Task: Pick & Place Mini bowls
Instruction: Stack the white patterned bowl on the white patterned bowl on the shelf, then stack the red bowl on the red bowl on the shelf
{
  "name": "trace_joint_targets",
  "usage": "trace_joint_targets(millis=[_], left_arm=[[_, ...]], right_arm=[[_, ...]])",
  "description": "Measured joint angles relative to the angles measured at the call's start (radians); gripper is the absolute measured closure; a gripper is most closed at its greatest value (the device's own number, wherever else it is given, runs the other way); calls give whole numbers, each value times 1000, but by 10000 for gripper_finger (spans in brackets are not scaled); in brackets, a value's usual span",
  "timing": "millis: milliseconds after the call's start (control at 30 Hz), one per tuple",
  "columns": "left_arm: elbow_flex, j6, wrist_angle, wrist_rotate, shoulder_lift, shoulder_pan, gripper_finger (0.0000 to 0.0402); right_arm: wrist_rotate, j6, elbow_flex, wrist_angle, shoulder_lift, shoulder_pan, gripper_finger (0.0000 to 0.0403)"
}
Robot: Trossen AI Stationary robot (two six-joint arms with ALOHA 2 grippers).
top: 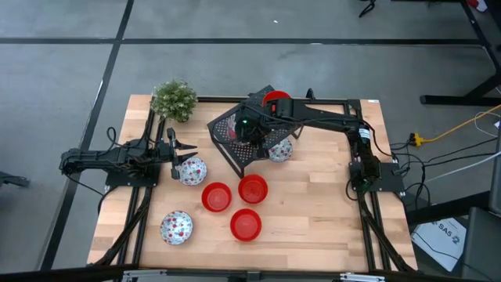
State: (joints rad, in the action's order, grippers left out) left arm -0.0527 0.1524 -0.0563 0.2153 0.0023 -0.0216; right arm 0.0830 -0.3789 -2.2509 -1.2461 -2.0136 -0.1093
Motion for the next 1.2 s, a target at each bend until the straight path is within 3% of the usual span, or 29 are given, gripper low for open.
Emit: trace_joint_targets(millis=[700, 1200], left_arm=[[0, 0, 0, 0, 0, 0, 313], [0, 0, 0, 0, 0, 0, 313]], right_arm=[[-32, 0, 0, 0, 0, 0, 356], [-49, 3, 0, 8, 0, 0, 260]])
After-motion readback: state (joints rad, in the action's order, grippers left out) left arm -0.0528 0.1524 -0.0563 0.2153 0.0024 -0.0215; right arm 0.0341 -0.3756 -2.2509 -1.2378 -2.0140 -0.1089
